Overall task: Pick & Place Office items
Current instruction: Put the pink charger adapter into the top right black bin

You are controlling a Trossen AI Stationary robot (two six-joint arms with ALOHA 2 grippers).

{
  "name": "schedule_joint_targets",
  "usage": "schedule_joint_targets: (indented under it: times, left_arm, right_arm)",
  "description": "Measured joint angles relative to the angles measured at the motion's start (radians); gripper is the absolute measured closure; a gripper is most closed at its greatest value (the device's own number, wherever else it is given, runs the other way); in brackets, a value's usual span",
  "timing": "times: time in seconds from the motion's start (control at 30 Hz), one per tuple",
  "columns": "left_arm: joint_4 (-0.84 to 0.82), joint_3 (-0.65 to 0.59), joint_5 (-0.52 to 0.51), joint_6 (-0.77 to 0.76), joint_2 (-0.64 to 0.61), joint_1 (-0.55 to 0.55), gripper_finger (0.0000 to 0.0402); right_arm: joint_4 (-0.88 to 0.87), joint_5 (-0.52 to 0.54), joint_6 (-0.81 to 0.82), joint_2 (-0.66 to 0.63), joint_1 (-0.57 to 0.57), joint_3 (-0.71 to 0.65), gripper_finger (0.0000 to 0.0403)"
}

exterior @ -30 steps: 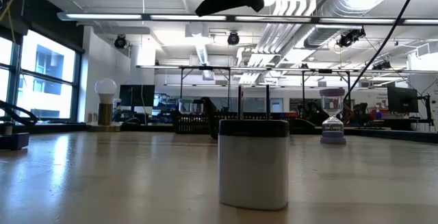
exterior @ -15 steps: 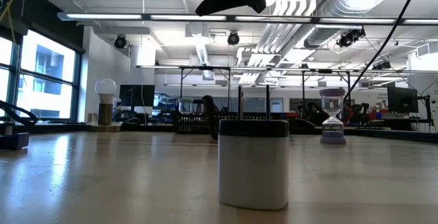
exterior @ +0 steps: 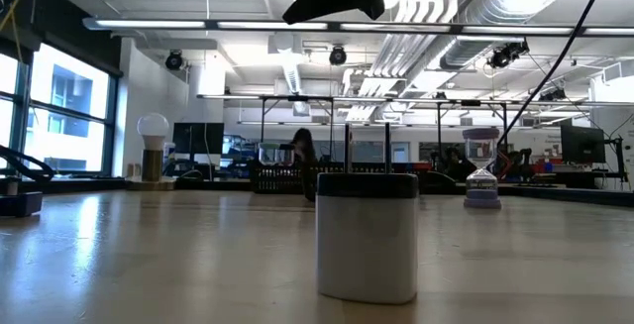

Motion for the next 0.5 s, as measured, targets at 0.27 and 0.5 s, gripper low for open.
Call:
schedule_joint_targets:
  times: [0.27,0.5]
  left_arm:
    - [0.005,0.0,-0.012,0.019,0.0,0.0,0.0081]
    - [0.052,0.0,-0.016,0.035,0.007,-0.017,0.0077]
  right_arm:
    - [0.0,0.0,0.0,0.0,0.004,0.0,0.0187]
    - [0.0,-0.002,0.0,0.0,0.01,0.0,0.0187]
